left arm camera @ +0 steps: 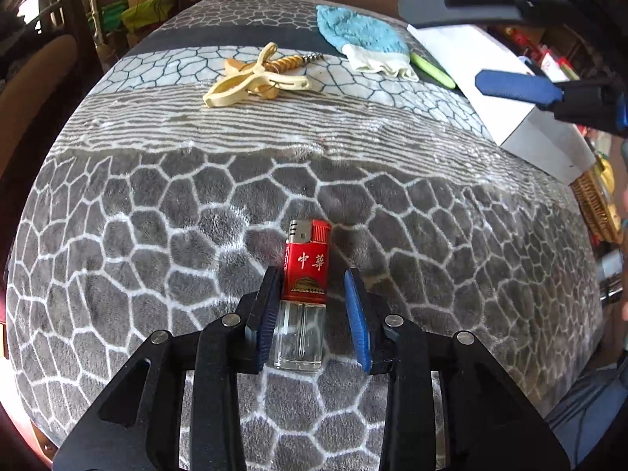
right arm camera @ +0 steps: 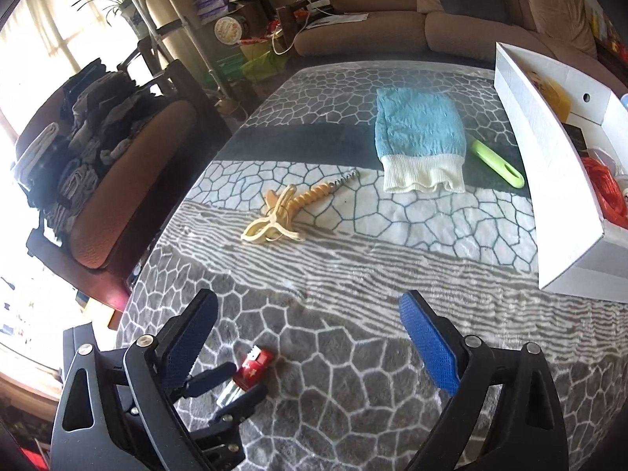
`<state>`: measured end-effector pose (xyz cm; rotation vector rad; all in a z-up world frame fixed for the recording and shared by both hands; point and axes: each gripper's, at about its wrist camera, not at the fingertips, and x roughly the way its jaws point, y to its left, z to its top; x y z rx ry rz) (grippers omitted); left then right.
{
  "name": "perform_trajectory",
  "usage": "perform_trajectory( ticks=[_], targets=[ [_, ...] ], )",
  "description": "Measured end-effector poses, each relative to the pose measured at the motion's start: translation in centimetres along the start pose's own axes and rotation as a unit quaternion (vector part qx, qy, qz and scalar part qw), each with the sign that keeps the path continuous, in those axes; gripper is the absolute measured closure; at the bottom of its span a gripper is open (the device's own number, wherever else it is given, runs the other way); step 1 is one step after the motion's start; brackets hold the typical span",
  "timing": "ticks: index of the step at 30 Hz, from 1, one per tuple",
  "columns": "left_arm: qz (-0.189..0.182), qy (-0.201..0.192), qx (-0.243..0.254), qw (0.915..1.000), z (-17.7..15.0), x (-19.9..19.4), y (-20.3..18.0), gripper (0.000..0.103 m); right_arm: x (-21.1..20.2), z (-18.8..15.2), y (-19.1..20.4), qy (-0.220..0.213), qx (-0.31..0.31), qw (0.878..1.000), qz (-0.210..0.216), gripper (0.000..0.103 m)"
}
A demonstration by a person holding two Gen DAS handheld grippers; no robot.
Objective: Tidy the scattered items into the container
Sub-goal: 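Grasp the yellow clothespin with the right tool while the left tool holds the lighter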
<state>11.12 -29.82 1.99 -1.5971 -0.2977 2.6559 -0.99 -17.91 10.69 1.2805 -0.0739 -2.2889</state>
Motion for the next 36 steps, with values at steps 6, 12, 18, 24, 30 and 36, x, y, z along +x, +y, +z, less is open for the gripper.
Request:
perform_trajectory(
  ticks=[6,12,18,24,30,36],
  targets=[
    [-0.072,-0.002,-0.093,0.9931,0.4,-0.1,3.5,0.082,3.7,2.7,1.0,0.021,-0.019,1.0,-0.007,0.042],
    [-0.115,-0.026,-0.146,0.9823,1.1,-1.3,5.4,0.082,9.6,5.5,3.7,0.07,-0.048,0.996,-0.019,0.041],
    [-0.128,-0.032,-0.149,0.98,1.7,-1.6,5.7,0.082,14.6,5.4,5.4,0.126,-0.064,0.988,-0.061,0.041],
    [-0.133,-0.036,-0.152,0.9788,1.9,-1.8,5.8,0.082,15.0,5.1,5.1,0.121,-0.063,0.989,-0.056,0.069],
    [-0.134,-0.045,-0.154,0.9779,1.8,-2.2,6.0,0.082,12.2,5.9,4.1,0.106,-0.032,0.994,-0.016,0.086],
    [-0.128,-0.052,-0.158,0.9776,1.5,-2.7,6.1,0.082,9.3,6.2,2.4,0.1,0.001,0.995,0.021,0.088]
  ],
)
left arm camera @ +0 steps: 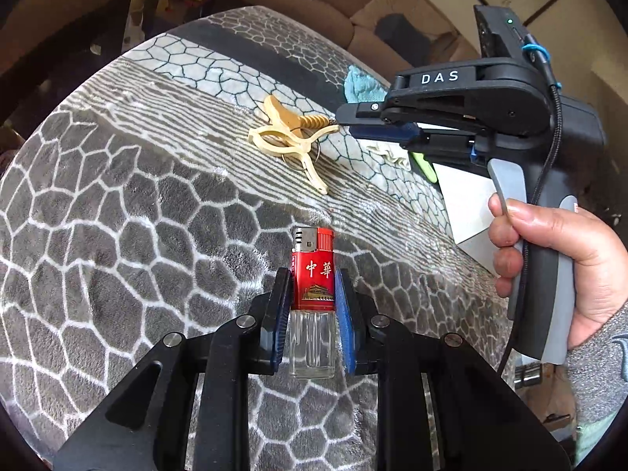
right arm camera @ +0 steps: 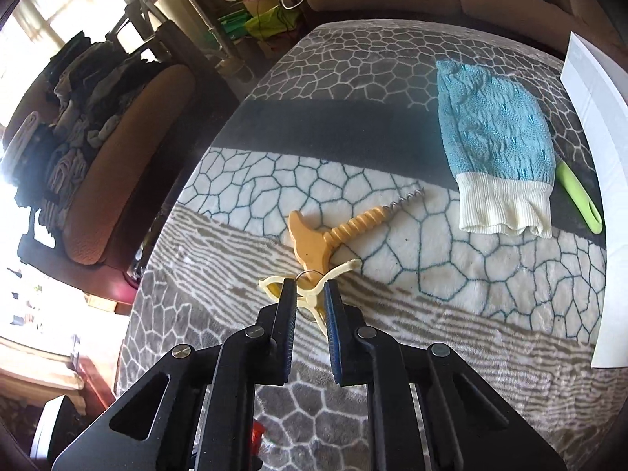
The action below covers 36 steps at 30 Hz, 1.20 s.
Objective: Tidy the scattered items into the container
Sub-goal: 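Grasp the yellow clothespin with the right tool while the left tool holds the lighter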
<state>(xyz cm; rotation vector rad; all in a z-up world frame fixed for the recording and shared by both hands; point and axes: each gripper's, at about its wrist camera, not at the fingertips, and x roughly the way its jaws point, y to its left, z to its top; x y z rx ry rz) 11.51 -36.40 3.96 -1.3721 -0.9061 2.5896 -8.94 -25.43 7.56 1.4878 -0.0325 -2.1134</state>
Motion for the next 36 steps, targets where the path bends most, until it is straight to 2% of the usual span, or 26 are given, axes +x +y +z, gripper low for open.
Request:
perform_trajectory(
  ticks=[1,3,4,5,8,12,15,18,20,22,29,30,31,32,36],
  targets=[
    [0.002,-0.002,0.002,1.0,-0.1,-0.1,0.0,0.082,-0.2,-0.1,-0.3,-0.002,0.007,1.0,-0.002,0.087],
    [0.008,-0.006,0.011,0.9999,-0.2,-0.4,-0.2,0.082,0.0,-0.3,-0.5,-0.009,0.017,1.0,-0.008,0.074],
    [0.01,-0.008,0.015,0.9998,-0.3,-0.6,-0.3,0.082,0.4,-0.4,-0.6,-0.006,0.024,1.0,-0.008,0.049],
    [0.01,-0.01,0.016,0.9998,-0.2,-0.8,-0.3,0.082,1.0,-0.4,-0.7,-0.004,0.03,1.0,-0.009,0.033],
    [0.008,-0.012,0.007,0.9999,0.1,-1.0,0.3,0.082,2.7,-0.5,-0.4,0.001,0.033,0.999,-0.006,0.032],
    [-0.003,-0.008,-0.007,0.9999,0.4,-0.9,0.8,0.082,4.9,-0.2,0.5,0.016,0.022,0.999,-0.033,0.032],
    [-0.005,-0.01,-0.002,0.9999,0.5,-1.0,0.6,0.082,5.6,0.1,1.1,0.015,0.012,0.999,-0.048,0.032],
    [-0.01,-0.011,-0.006,0.9999,0.6,-1.1,0.7,0.082,6.0,0.1,1.6,0.012,0.018,0.999,-0.044,0.032],
    [-0.011,-0.013,-0.01,0.9998,0.7,-1.3,1.0,0.082,6.4,0.2,2.1,0.016,0.019,0.998,-0.049,0.028],
    [-0.01,-0.016,-0.014,0.9997,0.7,-1.5,1.2,0.082,7.1,0.3,2.6,0.022,0.014,0.998,-0.058,0.023],
    [-0.011,-0.014,-0.027,0.9995,0.9,-1.6,1.9,0.082,8.3,0.7,3.8,0.033,-0.017,0.993,-0.11,0.022],
    [-0.011,-0.015,-0.026,0.9995,0.9,-1.6,1.9,0.082,8.3,0.6,4.1,0.034,-0.027,0.992,-0.119,0.024],
    [-0.011,-0.015,-0.025,0.9995,0.9,-1.6,1.8,0.082,8.4,0.5,4.3,0.034,-0.042,0.989,-0.134,0.034],
    [-0.011,-0.014,-0.025,0.9995,1.0,-1.6,1.8,0.082,8.4,0.4,4.4,0.032,-0.055,0.987,-0.147,0.036],
    [-0.012,-0.013,-0.024,0.9996,1.0,-1.4,1.8,0.082,7.0,0.2,3.5,0.02,-0.047,0.99,-0.133,0.036]
  ],
)
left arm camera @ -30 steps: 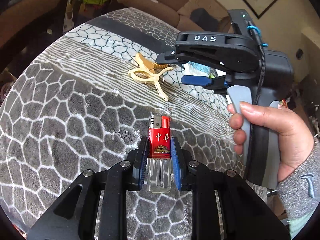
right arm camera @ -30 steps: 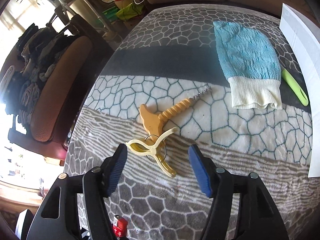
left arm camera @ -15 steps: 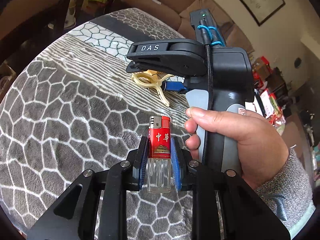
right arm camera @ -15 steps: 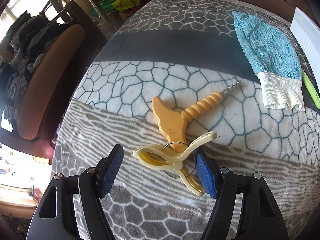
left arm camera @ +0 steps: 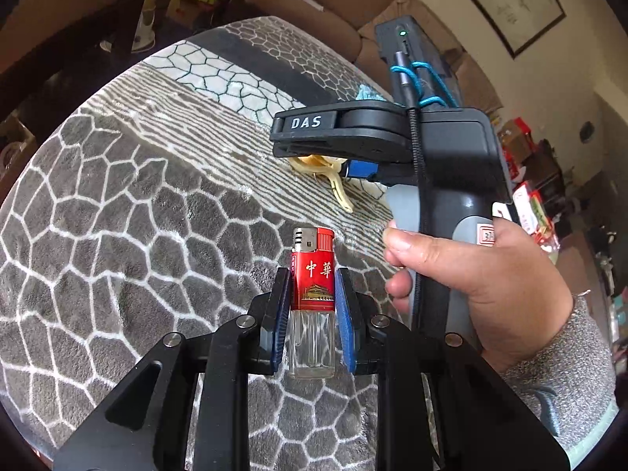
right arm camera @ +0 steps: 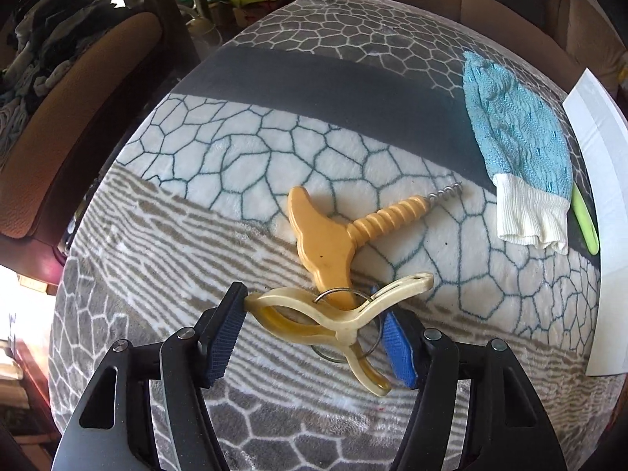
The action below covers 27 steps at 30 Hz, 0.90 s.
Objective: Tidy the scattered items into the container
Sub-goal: 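Grasp the yellow clothespin with the right tool while the left tool holds the lighter, then carry the lighter and the clothespin with both tools over the white box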
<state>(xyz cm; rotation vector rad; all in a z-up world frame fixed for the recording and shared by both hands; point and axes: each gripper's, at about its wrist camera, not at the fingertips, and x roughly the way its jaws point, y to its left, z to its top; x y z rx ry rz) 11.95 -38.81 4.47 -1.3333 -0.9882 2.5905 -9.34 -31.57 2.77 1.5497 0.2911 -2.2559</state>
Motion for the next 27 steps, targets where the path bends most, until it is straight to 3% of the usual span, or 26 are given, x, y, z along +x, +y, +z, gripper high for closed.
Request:
perform_trajectory(
  ticks=[7,16,27],
  targets=[
    [0.006,-0.028,0.05,0.9983,0.2,-0.6,-2.2,0.082,-7.0,-0.6,-4.0,-0.039,0.012,0.999,0.033,0.036],
    [-0.011,-0.01,0.08,0.9967,0.1,-0.6,-6.5,0.082,-18.8,-3.5,-11.9,-0.088,0.026,0.995,0.029,0.036],
    [-0.06,-0.001,0.17,0.9836,2.9,0.7,-22.8,0.082,-26.5,-8.5,-25.5,-0.112,0.076,0.991,-0.011,0.036]
  ],
)
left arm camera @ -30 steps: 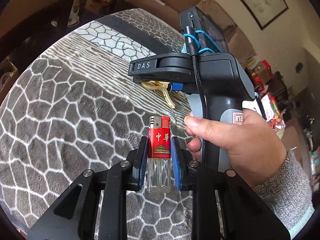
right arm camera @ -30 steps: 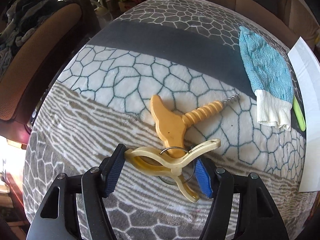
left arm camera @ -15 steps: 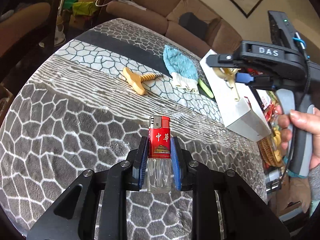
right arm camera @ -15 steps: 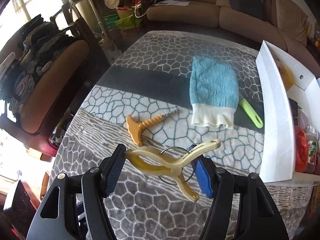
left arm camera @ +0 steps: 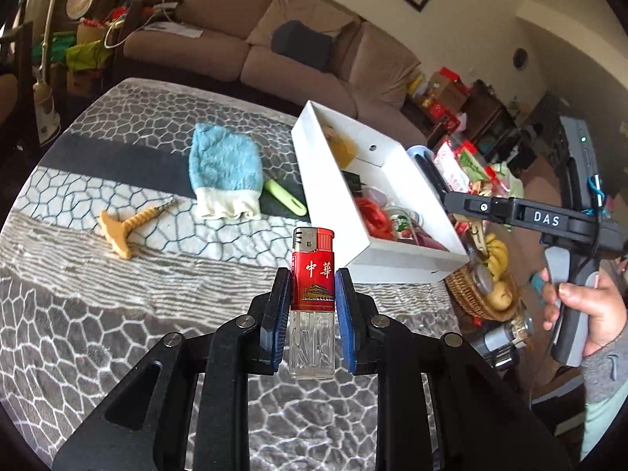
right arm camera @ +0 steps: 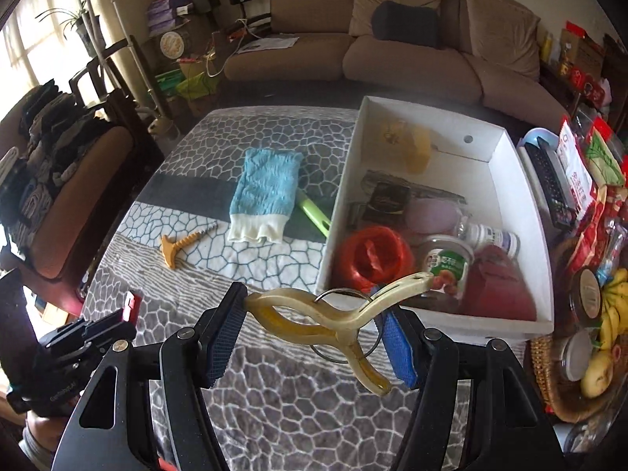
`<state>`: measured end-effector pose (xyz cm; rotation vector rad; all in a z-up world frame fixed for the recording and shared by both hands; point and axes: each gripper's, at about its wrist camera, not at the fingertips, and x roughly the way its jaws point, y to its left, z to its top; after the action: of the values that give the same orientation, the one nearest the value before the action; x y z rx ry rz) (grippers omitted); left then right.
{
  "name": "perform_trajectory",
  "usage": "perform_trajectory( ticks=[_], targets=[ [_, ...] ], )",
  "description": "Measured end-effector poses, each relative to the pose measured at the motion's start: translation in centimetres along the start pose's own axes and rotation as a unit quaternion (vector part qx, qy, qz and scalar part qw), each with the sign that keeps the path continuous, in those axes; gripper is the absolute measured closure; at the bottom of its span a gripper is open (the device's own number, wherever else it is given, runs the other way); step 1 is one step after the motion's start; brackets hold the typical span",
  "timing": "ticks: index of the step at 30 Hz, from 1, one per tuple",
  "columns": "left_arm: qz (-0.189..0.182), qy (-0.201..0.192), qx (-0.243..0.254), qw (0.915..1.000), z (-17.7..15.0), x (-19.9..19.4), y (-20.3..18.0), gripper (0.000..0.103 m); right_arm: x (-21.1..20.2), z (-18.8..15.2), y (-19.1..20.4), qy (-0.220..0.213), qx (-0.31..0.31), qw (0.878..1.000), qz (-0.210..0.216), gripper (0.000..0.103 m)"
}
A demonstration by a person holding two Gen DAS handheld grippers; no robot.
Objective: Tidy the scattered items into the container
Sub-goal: 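Carry the lighter and the clothespin with both tools over the white box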
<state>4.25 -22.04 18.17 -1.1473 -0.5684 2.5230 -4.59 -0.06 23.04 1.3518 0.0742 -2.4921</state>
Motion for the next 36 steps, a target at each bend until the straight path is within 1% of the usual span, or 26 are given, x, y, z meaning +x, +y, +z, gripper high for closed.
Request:
perform_trajectory(
  ticks=[3,6,10,13,19,24,30,32,34,36],
  targets=[
    [-0.019,0.004,0.014,0.9997,2.6,2.2,-3.9,0.082,-1.1,0.2,-4.0,-0.006,0.026,1.0,-0.002,0.036],
    [-0.034,0.016,0.027,0.9989,5.1,5.3,-7.3,0.082,-1.0,0.6,-7.8,-0.005,0.059,0.998,0.008,0.036],
    [-0.023,0.034,0.054,0.9977,7.8,10.2,-10.9,0.082,0.1,1.5,-11.6,-0.003,0.089,0.996,0.019,0.036],
    [-0.023,0.058,0.047,0.997,9.2,14.7,-12.3,0.082,1.9,2.8,-13.6,0.006,0.098,0.995,0.022,0.036],
    [-0.014,0.096,0.015,0.9952,11.3,23.8,-12.5,0.082,6.5,4.9,-17.7,0.026,0.12,0.992,0.02,0.036],
    [0.009,0.119,0.02,0.9926,11.8,29.3,-12.3,0.082,9.4,5.2,-21.2,0.036,0.156,0.987,0.033,0.036],
    [0.019,0.126,0.026,0.9915,12.0,32.1,-12.3,0.082,11.2,5.0,-23.3,0.049,0.156,0.986,0.023,0.036],
    [0.016,0.132,0.02,0.9909,12.1,32.7,-12.3,0.082,11.6,5.1,-23.9,0.05,0.158,0.986,0.018,0.036],
    [0.016,0.133,0.02,0.9908,12.0,33.1,-12.3,0.082,11.8,5.0,-24.5,0.049,0.163,0.985,0.021,0.036],
    [0.026,0.137,0.017,0.9901,11.9,33.5,-12.0,0.082,12.1,5.1,-24.8,0.049,0.166,0.985,0.024,0.036]
  ],
)
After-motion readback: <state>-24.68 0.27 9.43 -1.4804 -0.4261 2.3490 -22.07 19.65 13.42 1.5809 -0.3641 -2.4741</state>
